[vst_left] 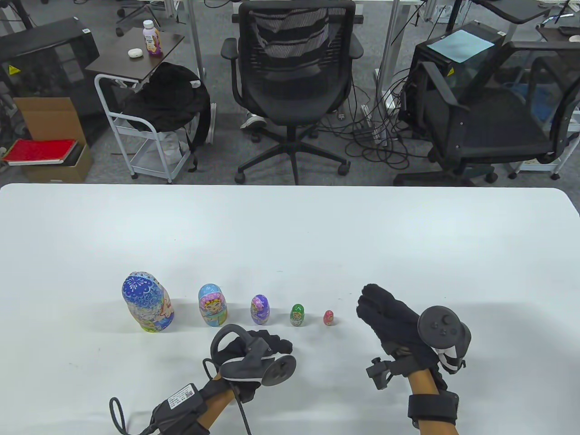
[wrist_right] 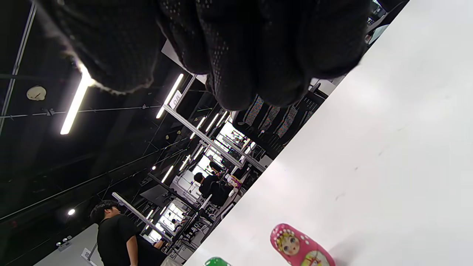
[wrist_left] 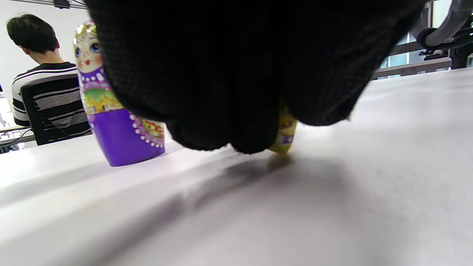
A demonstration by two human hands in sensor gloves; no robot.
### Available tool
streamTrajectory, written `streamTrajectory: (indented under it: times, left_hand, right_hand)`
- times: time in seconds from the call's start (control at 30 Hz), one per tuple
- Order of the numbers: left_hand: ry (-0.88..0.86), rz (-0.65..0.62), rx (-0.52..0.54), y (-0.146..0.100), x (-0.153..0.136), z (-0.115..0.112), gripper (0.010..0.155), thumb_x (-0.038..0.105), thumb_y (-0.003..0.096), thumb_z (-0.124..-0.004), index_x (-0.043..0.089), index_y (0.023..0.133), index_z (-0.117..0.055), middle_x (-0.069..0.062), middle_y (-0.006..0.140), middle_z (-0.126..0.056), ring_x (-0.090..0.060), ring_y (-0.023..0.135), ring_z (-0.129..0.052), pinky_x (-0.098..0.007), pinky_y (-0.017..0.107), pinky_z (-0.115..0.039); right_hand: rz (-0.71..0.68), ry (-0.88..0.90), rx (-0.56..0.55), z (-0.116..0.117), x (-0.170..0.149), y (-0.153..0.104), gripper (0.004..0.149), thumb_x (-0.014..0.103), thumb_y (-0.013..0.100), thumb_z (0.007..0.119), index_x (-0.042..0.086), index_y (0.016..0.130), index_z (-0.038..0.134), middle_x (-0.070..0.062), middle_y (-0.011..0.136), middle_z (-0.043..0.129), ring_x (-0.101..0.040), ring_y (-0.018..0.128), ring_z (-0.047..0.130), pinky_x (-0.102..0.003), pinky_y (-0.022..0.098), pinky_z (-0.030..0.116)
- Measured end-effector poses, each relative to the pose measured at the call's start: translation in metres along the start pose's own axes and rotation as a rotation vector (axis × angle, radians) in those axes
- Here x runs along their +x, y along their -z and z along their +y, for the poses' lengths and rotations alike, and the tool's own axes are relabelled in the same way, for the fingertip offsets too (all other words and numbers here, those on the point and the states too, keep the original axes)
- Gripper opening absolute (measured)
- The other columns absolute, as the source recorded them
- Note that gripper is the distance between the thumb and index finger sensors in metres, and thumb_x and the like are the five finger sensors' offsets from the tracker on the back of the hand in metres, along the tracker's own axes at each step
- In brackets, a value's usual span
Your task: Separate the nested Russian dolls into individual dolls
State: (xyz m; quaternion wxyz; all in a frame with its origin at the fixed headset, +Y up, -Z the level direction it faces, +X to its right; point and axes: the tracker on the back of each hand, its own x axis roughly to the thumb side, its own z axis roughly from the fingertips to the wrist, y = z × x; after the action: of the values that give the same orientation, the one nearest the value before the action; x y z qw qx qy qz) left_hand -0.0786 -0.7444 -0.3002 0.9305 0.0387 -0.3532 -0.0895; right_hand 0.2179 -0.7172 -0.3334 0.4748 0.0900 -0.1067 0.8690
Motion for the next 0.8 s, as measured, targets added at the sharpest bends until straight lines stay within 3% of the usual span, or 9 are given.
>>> streamTrajectory:
  times: [0.2, 0.4, 0.8]
  left_hand:
    - [-0.043, 0.007, -0.006, -0.001, -0.002, 0.001, 0.039, 0.04, 0.0477, -0.09, 0.026, 0.085, -0.088, 0.003, 0.072, -0.104, -0.018, 0.06, -0.108, -0.033, 0.047, -0.094]
    - [-0.063, -0.018, 0.053, 0.004, 0.006, 0.023, 0.038, 0.041, 0.0475, -0.09, 0.027, 0.083, -0.088, 0.003, 0.072, -0.104, -0.019, 0.061, -0.107, -0.034, 0.048, -0.094]
    - [-0.002, -0.095, 0.075, 0.069, 0.035, 0.082, 0.038, 0.04, 0.0471, -0.091, 0.03, 0.084, -0.086, 0.005, 0.076, -0.102, -0.019, 0.067, -0.105, -0.035, 0.052, -0.092]
  right_hand:
    - [0.003, -0.004, -0.01, -0.002, 0.0, 0.0, 0.065, 0.044, 0.045, 0.087, 0.008, 0.097, 0.076, -0.022, 0.081, 0.097, -0.043, 0.073, 0.094, -0.053, 0.054, 0.08]
    - [-0.002, 0.006, -0.039, -0.009, 0.002, 0.0, 0.065, 0.044, 0.045, 0.087, 0.008, 0.097, 0.076, -0.022, 0.081, 0.097, -0.043, 0.073, 0.094, -0.053, 0.054, 0.079]
    - [-0.011, 0.057, -0.13, -0.028, 0.005, -0.002, 0.065, 0.045, 0.046, 0.086, 0.008, 0.097, 0.075, -0.021, 0.082, 0.097, -0.043, 0.074, 0.094, -0.052, 0.054, 0.08]
